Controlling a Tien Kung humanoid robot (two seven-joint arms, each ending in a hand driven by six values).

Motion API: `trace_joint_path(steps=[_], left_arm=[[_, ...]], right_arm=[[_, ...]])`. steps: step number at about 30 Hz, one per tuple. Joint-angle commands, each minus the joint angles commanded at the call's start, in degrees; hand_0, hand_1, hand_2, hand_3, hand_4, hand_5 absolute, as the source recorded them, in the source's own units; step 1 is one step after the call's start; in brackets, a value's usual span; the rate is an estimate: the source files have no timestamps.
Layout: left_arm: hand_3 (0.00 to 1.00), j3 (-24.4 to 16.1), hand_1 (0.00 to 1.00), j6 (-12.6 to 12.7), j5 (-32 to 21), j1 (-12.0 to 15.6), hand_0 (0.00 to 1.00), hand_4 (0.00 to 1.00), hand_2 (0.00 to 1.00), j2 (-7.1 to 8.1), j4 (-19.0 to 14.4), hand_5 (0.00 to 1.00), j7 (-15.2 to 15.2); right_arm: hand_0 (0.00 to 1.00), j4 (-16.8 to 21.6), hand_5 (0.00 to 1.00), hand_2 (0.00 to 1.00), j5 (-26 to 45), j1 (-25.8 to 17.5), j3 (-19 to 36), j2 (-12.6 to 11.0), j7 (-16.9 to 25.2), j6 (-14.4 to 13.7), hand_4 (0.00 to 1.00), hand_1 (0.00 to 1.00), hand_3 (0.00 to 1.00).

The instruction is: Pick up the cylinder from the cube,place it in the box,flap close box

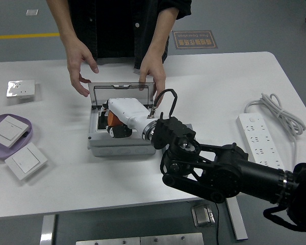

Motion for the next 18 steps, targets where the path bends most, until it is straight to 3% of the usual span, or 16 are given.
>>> trace_joint_path(steps=[3,4,9,10,15,16,18], left_arm=[[0.641,0.00,0.630,0.01,-0.03,-0.03,0.613,0.730,0.607,0.09,0.03,0.214,0.01],[0.640,0.00,0.629,0.01,-0.05,-0.04,0.613,0.727,0.606,0.09,0.04,0.215,0.01],[0.640,0.00,0.629,-0.01,-0.04,-0.15,0.613,0.727,0.606,0.00,0.05,0.215,0.02],[0.640,0.00,0.629,-0.01,-0.03,-0.19,0.613,0.726,0.606,-0.01,0.04,0.215,0.02],[0.640,0.00,0.629,0.00,-0.11,-0.25,0.613,0.726,0.606,0.10,0.10,0.215,0.03],[0.641,0.00,0.629,0.00,-0.15,-0.23,0.613,0.725,0.607,0.12,0.11,0.216,0.03],[0.641,-0.08,0.629,0.00,-0.13,-0.21,0.613,0.725,0.607,0.12,0.13,0.216,0.03]], right_arm=[[0.128,-1.54,0.002,0.259,-3.49,0.97,-0.21,0.35,0.15,-0.82,0.002,0.181,0.210],[0.337,-2.14,0.002,0.365,-3.89,1.22,-0.24,0.52,0.36,-1.02,0.002,0.325,0.318],[0.337,-3.92,0.002,0.365,-3.04,1.48,-0.79,1.10,0.96,-1.52,0.002,0.325,0.318],[0.587,-4.32,0.002,0.515,-2.73,1.48,-0.98,1.10,1.10,-1.69,0.002,0.521,0.522],[0.587,-6.38,0.002,0.515,-1.38,1.35,-1.86,1.10,1.74,-2.60,0.002,0.521,0.522],[0.730,-6.67,0.224,0.658,-1.22,1.30,-1.95,1.10,1.84,-2.73,0.400,0.673,0.683],[0.730,-6.93,0.224,0.658,-1.09,1.21,-1.90,1.10,1.90,-2.84,0.400,0.673,0.683]])
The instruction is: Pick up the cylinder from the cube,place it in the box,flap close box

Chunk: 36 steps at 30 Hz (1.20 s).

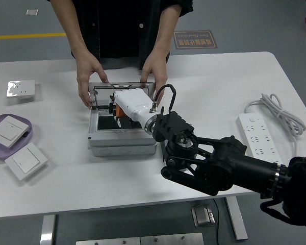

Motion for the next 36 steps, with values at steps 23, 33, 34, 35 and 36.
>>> trace_joint_path(steps=[23,33,34,35,36], left_arm=[[0.650,0.08,0.630,-0.08,-0.48,-0.15,0.613,0.729,0.615,-0.55,0.08,0.255,-0.41],[0.651,0.07,0.629,-0.09,-0.66,-0.24,0.613,0.730,0.615,-0.74,0.11,0.252,-0.46],[0.651,0.07,0.629,-0.09,-0.66,-0.32,0.613,0.733,0.616,-0.70,0.11,0.262,-0.46],[0.651,0.08,0.629,-0.09,-0.65,-0.40,0.613,0.733,0.616,-0.65,0.11,0.262,-0.46],[0.651,0.08,0.629,-0.08,-0.63,-0.54,0.613,0.733,0.616,-0.58,0.11,0.262,-0.45]], right_arm=[[0.811,2.13,0.286,0.725,14.33,-2.89,2.39,-2.09,4.39,-2.83,0.726,0.735,0.782],[0.801,13.98,0.278,0.713,30.33,-1.52,7.43,-10.08,10.23,-6.60,0.763,0.718,0.781],[0.762,14.78,0.281,0.679,32.04,-0.69,7.60,-10.70,10.57,-6.78,0.738,0.682,0.725],[0.762,14.96,0.281,0.679,33.41,0.05,7.60,-11.10,10.77,-6.86,0.738,0.682,0.725],[0.762,14.52,0.281,0.679,34.95,1.09,7.36,-11.52,11.02,-6.89,0.738,0.682,0.725]])
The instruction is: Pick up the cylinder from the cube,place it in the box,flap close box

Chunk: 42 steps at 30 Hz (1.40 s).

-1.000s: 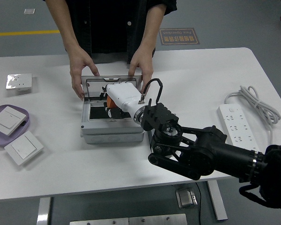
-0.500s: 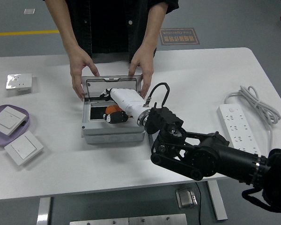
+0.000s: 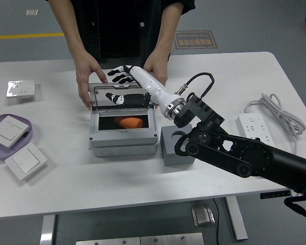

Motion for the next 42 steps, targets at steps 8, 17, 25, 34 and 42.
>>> trace_joint_path(steps=[8,17,25,34,42], left_arm=[[0.657,-0.01,0.629,0.02,0.11,-0.59,0.613,0.752,0.621,0.57,-0.03,0.318,0.08],[0.656,-0.14,0.629,0.03,0.35,-0.75,0.613,0.755,0.621,0.96,-0.17,0.320,0.10],[0.656,-0.81,0.629,0.04,0.68,-0.31,0.613,0.755,0.621,0.53,-0.15,0.322,0.16],[0.656,-1.35,0.629,0.06,0.87,0.08,0.613,0.755,0.620,0.32,-0.07,0.321,0.16],[0.655,-1.00,0.629,0.05,0.34,0.51,0.613,0.752,0.620,0.02,0.01,0.316,0.16]], right_arm=[[0.717,-9.06,0.318,0.651,10.76,5.56,-5.16,-0.11,4.90,1.34,0.743,0.653,0.685],[0.703,-17.49,0.338,0.637,16.93,6.90,-9.29,1.01,6.93,2.70,0.730,0.643,0.677],[0.699,-8.53,0.349,0.634,13.38,5.08,-11.11,-2.67,4.12,0.28,0.718,0.638,0.669],[0.614,3.78,0.365,0.630,7.54,3.64,-14.75,-5.63,-1.22,1.62,0.682,0.633,0.668],[0.624,5.95,0.378,0.645,4.22,0.98,-13.75,-6.08,-3.14,4.43,0.692,0.645,0.676]])
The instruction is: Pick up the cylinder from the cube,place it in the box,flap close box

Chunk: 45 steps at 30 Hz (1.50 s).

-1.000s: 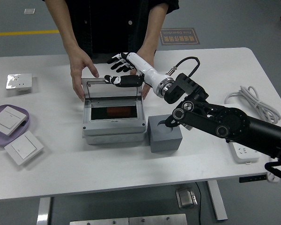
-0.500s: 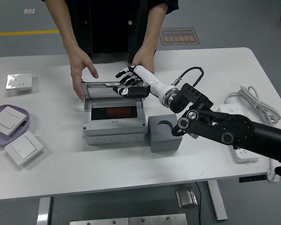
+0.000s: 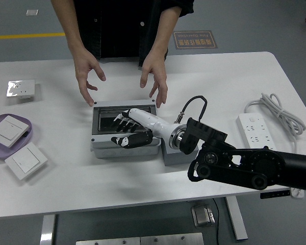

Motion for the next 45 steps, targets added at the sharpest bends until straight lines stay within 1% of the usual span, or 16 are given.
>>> trace_joint_path(steps=[3,4,7,12,18,23,25,28,31,33,34,35,37,39,40,45], left_arm=[[0.655,0.28,0.629,-0.01,-0.50,0.31,0.613,0.752,0.620,-0.03,0.04,0.316,-0.01],[0.655,0.24,0.629,-0.01,-0.55,0.38,0.613,0.750,0.620,0.00,0.04,0.312,-0.01],[0.655,0.25,0.629,0.00,-0.70,0.68,0.613,0.750,0.620,0.14,0.04,0.312,-0.01],[0.655,0.81,0.629,-0.01,-1.23,1.27,0.614,0.750,0.619,0.24,0.05,0.311,-0.02],[0.655,-0.36,0.629,-0.05,-0.58,1.54,0.614,0.749,0.619,0.59,0.04,0.310,0.02],[0.654,-0.60,0.629,-0.03,-0.56,1.61,0.614,0.747,0.619,0.82,0.07,0.310,0.03],[0.654,-0.51,0.629,-0.03,-0.69,1.63,0.614,0.747,0.619,0.76,0.08,0.310,0.04],[0.653,-0.04,0.629,-0.08,-1.17,1.68,0.614,0.751,0.618,0.46,0.15,0.313,0.08],[0.653,0.02,0.629,-0.14,-1.15,1.71,0.614,0.751,0.618,0.02,0.16,0.313,0.13],[0.653,-0.03,0.629,-0.13,-1.09,1.71,0.614,0.751,0.618,-0.14,0.16,0.313,0.13],[0.652,-0.06,0.629,-0.13,-1.04,1.73,0.614,0.747,0.617,-0.20,0.16,0.308,0.12],[0.652,-0.06,0.629,-0.12,-1.04,1.75,0.614,0.747,0.617,-0.27,0.16,0.308,0.12],[0.652,-0.04,0.629,-0.10,-1.01,1.80,0.614,0.747,0.617,-0.36,0.16,0.308,0.12],[0.652,-0.14,0.629,-0.10,-0.92,1.87,0.614,0.747,0.617,-0.47,0.15,0.308,0.12],[0.649,-0.20,0.629,-0.10,-0.88,1.89,0.614,0.746,0.616,-0.51,0.15,0.304,0.11],[0.649,-0.34,0.629,-0.10,-0.67,2.02,0.614,0.746,0.616,-0.68,0.14,0.304,0.12]], right_arm=[[0.624,-0.03,0.378,0.645,-4.04,-0.83,3.41,-1.22,-2.04,1.20,0.692,0.645,0.676],[0.656,-0.02,0.386,0.657,-5.45,-1.01,4.53,-1.70,-2.76,1.74,0.683,0.657,0.694],[0.656,-0.13,0.386,0.657,-10.24,-1.94,8.72,-3.21,-4.64,3.41,0.683,0.657,0.694],[0.660,-1.18,0.372,0.657,-15.47,-4.27,14.56,-3.84,-5.55,4.30,0.660,0.656,0.680],[0.659,-3.18,0.373,0.656,-14.89,-6.09,22.06,-4.67,-5.02,4.82,0.651,0.649,0.667],[0.656,-4.07,0.377,0.651,-13.70,-6.26,26.71,-5.82,-3.87,3.66,0.649,0.645,0.656],[0.656,-4.36,0.377,0.651,-13.17,-6.75,27.68,-5.82,-2.22,1.85,0.649,0.645,0.656],[0.641,-4.90,0.381,0.643,-11.39,-8.30,29.00,-5.11,1.77,-2.06,0.648,0.636,0.644],[0.641,-5.08,0.381,0.643,-7.70,-11.36,31.00,-3.46,6.96,-6.32,0.648,0.636,0.644],[0.641,-4.98,0.381,0.643,-6.10,-13.05,31.99,-2.54,9.54,-8.14,0.648,0.636,0.644],[0.620,-4.89,0.375,0.615,-5.24,-14.03,32.51,-2.03,10.95,-8.84,0.637,0.619,0.635],[0.620,-4.79,0.375,0.615,-4.22,-15.19,33.09,-1.44,12.53,-9.35,0.637,0.619,0.635],[0.620,-4.76,0.375,0.615,-1.95,-17.17,33.91,-0.61,15.61,-9.02,0.637,0.619,0.635],[0.620,-4.83,0.375,0.615,1.03,-19.06,34.31,-0.27,19.62,-7.19,0.637,0.619,0.635],[0.582,-4.84,0.268,0.600,2.55,-19.81,34.29,-0.26,21.59,-6.46,0.634,0.588,0.639],[0.582,-4.04,0.268,0.600,9.27,-23.18,34.20,-0.63,29.61,-4.45,0.634,0.588,0.639]])
